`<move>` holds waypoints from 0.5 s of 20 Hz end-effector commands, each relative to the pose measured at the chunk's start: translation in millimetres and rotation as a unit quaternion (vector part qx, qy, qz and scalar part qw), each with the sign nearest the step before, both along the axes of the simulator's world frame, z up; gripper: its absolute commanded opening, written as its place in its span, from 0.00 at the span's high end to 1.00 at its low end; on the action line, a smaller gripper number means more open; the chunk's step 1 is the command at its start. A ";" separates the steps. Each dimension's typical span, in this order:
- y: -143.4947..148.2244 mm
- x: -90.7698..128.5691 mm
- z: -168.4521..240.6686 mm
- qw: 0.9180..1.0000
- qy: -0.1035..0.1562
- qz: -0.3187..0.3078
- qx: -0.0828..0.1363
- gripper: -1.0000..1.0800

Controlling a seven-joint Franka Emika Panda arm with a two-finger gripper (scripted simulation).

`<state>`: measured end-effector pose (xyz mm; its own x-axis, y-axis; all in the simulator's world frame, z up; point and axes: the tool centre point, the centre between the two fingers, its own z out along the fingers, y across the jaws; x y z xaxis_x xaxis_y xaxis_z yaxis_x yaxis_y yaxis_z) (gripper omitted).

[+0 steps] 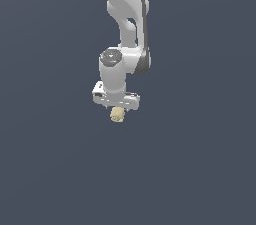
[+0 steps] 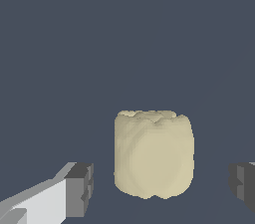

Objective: Pick up the object and move it to a goal position.

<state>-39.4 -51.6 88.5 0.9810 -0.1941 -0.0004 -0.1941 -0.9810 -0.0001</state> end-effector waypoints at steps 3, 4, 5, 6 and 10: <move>-0.1 -0.9 -14.0 1.000 0.000 0.000 0.000 0.04; -0.3 -1.1 -18.9 1.000 0.000 -0.001 0.000 0.04; -0.2 -1.4 -24.6 1.000 0.000 -0.001 0.000 0.04; -0.4 -1.6 -29.8 1.000 0.000 -0.001 0.000 0.04; -0.4 -1.6 -44.3 1.000 0.000 -0.001 0.000 0.04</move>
<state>-41.3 -52.1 49.2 0.9805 -0.1963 -0.0014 -0.1963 -0.9805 0.0003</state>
